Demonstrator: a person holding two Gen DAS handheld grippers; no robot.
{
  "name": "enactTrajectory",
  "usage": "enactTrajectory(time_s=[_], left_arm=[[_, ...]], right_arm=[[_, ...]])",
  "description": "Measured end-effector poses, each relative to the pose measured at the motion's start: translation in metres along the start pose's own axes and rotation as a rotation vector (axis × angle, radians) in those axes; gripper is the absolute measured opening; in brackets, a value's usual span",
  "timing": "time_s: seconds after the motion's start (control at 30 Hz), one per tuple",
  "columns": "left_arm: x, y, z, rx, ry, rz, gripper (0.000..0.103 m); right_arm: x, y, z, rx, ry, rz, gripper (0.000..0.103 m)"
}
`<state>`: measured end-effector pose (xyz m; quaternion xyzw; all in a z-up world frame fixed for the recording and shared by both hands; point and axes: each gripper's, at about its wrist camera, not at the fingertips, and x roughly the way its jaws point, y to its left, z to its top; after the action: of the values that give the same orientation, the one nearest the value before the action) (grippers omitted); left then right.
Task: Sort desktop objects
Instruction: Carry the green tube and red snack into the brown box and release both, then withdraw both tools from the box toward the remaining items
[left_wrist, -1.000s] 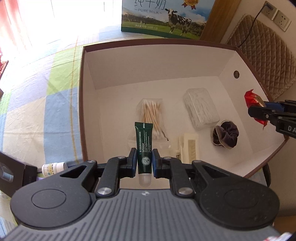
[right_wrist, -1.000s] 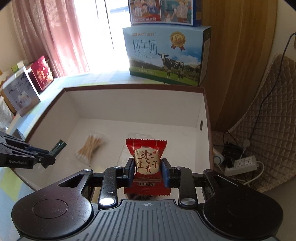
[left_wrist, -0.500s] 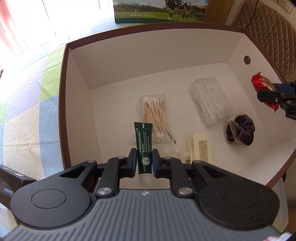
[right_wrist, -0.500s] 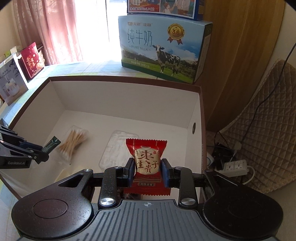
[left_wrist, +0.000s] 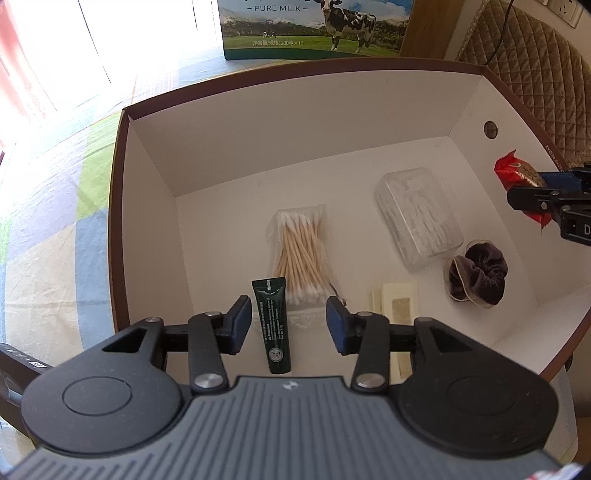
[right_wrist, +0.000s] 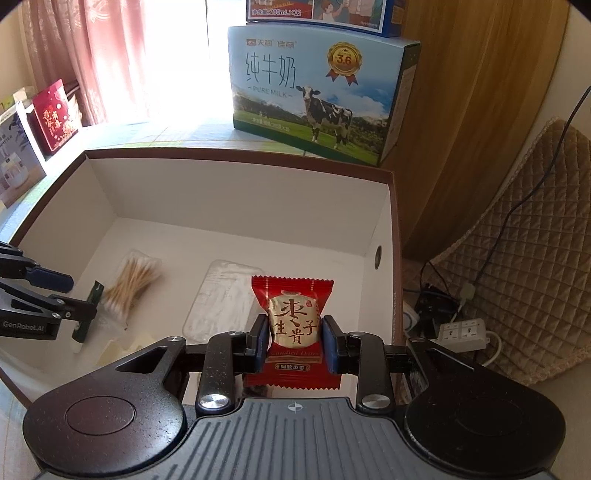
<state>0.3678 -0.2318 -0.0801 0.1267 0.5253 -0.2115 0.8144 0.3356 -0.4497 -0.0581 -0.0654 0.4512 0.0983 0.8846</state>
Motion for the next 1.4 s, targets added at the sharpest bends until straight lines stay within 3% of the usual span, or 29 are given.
enactTrajectory(time_s=[0.27, 0.33, 0.37, 0.5, 0.57, 0.6, 0.63, 0.83, 1.03, 1.4], left_arm=[[-0.002, -0.001, -0.001, -0.008, -0.022, -0.009, 0.046], [-0.004, -0.002, -0.001, -0.008, -0.030, -0.016, 0.050], [-0.005, -0.002, -0.001, -0.007, -0.036, -0.018, 0.051], [-0.013, -0.002, -0.002, -0.012, -0.059, -0.039, 0.058], [-0.018, -0.003, -0.002, -0.014, -0.070, -0.051, 0.061], [-0.020, -0.003, -0.003, -0.012, -0.074, -0.053, 0.063], [-0.023, -0.004, -0.003, -0.008, -0.081, -0.048, 0.071], [-0.045, -0.007, -0.007, 0.016, -0.132, -0.009, 0.086], [-0.068, -0.002, -0.013, -0.010, -0.160, 0.003, 0.094], [-0.103, 0.010, -0.039, -0.068, -0.179, 0.021, 0.098]], right_arm=[[0.006, 0.001, 0.003, -0.016, -0.050, -0.031, 0.029], [0.007, 0.000, 0.004, -0.012, -0.064, -0.035, 0.048], [0.006, -0.001, 0.004, -0.008, -0.074, -0.033, 0.053], [-0.004, -0.001, 0.002, 0.001, -0.086, 0.012, 0.057], [-0.010, 0.000, 0.000, 0.007, -0.083, 0.041, 0.067], [-0.013, 0.000, -0.002, 0.013, -0.087, 0.054, 0.077], [-0.017, 0.001, -0.004, 0.021, -0.096, 0.066, 0.082], [-0.033, 0.006, -0.014, 0.041, -0.106, 0.143, 0.098], [-0.049, 0.011, -0.022, 0.078, -0.101, 0.154, 0.101], [-0.079, 0.021, -0.037, 0.132, -0.122, 0.182, 0.101]])
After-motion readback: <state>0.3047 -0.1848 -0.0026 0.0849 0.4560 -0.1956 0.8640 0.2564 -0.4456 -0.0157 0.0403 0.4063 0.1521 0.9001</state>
